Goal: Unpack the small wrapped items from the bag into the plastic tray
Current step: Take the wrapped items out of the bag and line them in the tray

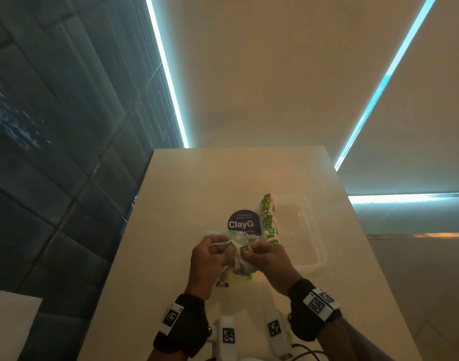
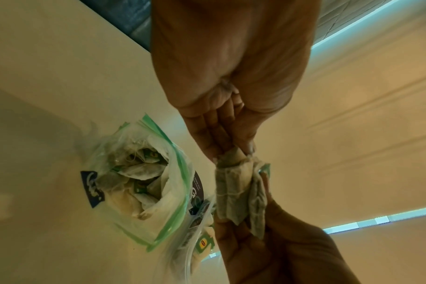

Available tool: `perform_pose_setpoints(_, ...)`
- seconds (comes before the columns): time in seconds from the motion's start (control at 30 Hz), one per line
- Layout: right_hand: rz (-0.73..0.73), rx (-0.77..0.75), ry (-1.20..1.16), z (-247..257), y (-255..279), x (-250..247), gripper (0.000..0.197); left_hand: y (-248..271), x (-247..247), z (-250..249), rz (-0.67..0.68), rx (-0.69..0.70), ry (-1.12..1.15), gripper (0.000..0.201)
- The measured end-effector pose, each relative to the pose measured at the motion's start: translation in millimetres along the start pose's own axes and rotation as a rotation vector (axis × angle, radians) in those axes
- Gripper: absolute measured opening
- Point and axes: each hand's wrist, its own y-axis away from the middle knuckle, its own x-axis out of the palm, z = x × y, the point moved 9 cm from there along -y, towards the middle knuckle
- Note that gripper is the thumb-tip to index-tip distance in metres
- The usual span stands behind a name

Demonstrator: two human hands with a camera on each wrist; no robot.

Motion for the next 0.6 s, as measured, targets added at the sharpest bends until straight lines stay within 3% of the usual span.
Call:
perform_pose_setpoints(0.1,0.009,0.054,-0.049,-4.4,-1.0,-0.3,0.019,-0.5,-9.6,-6.4,-0.101,0.055,-0.176,0.027)
perform_pose_setpoints(0.2,0.045,0.11,-0.038,-7.8,-0.8,3.2,0.018,0.0,-4.4,-11.2,-0.061,0.096,-0.282,0.023)
perform_pose_setpoints(0.5,0.058,0.12,0.041,-10.0,1.3,2.6,0.023,1.2,6.2,-2.1,0.034,0.039,-0.125,0.003)
perform_pose_setpoints(0.6,0.011,0.099,0.02,-9.2,1.5,-0.3,0.023,4.7,10.3,-0.7,0.056,-0.005,-0.019,0.012)
